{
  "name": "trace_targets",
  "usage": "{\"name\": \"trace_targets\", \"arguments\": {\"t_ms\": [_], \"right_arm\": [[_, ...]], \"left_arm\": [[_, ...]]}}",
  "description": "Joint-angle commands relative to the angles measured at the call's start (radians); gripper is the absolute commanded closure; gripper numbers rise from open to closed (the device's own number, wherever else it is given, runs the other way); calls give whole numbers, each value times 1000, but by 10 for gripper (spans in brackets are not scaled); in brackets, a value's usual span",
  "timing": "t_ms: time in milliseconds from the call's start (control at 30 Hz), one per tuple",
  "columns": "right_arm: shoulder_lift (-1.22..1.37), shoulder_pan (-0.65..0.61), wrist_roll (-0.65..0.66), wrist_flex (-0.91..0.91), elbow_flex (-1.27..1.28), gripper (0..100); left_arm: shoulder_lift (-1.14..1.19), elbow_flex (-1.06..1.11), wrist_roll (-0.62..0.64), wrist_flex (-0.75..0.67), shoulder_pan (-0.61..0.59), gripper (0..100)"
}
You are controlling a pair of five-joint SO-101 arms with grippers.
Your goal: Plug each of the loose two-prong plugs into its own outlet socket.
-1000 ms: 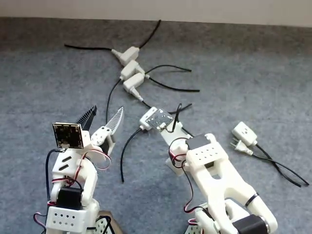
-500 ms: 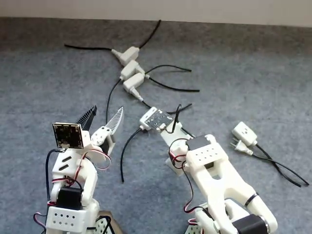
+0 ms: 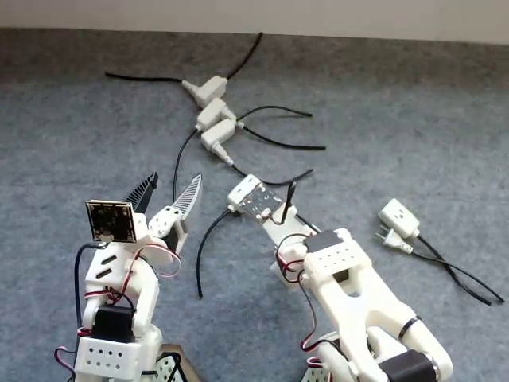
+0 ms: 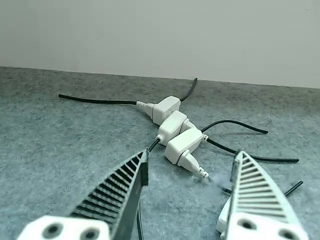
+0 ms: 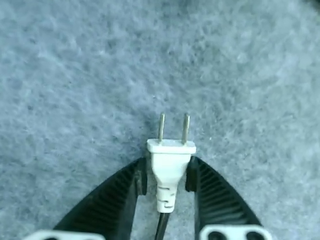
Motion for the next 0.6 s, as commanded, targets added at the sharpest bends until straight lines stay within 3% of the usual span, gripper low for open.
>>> {"name": "trace_targets", "arguments": {"t_ms": [0,367,567], "right_arm": [[-21,1,5,-18,-7,928],[73,36,5,-8,-35,929],[74,122,6,295,-421,929]], "left_arm": [[-7,16,3,5,19,726],[-7,16,3,5,19,726],[-7,16,3,5,24,726]]}}
